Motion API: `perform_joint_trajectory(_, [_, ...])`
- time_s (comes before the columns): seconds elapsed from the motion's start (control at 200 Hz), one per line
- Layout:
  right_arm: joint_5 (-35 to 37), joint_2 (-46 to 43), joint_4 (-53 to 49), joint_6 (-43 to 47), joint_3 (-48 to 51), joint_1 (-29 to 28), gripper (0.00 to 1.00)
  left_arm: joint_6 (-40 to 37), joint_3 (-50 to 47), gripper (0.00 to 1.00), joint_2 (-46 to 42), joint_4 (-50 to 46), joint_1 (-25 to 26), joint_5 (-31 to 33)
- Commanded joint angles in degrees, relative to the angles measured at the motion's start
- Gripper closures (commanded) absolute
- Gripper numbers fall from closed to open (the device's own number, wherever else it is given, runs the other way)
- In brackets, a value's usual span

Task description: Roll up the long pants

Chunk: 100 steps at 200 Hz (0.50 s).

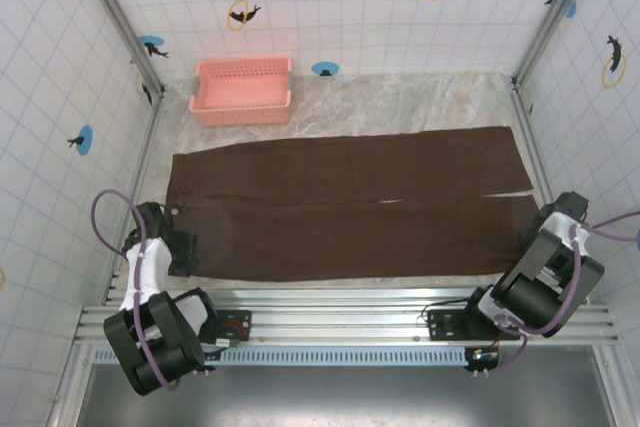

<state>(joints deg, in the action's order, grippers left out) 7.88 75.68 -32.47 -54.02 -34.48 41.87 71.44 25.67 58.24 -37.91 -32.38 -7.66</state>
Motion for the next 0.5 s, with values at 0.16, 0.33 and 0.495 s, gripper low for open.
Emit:
perform_joint_trajectory(0.16, [-3.1,-0.5,-3.5,1.1,-0.4,0.1,1.0,0.9,-4.2,0.41,1.5,0.3,-1.1,1.5])
perform_joint_trajectory(0.33, [-3.4,-1.4,-4.1,1.4,-0.6,0.1,1.0,-0.5,-4.6,0.48,1.5,1.2,-3.5,1.5])
perform_joint_trajectory(0.495, [-4.2,-1.9,-4.9,1.8,-1.8,0.1,1.0,-1.5,-4.9,0.4,4.2,2.0,-3.6,1.2])
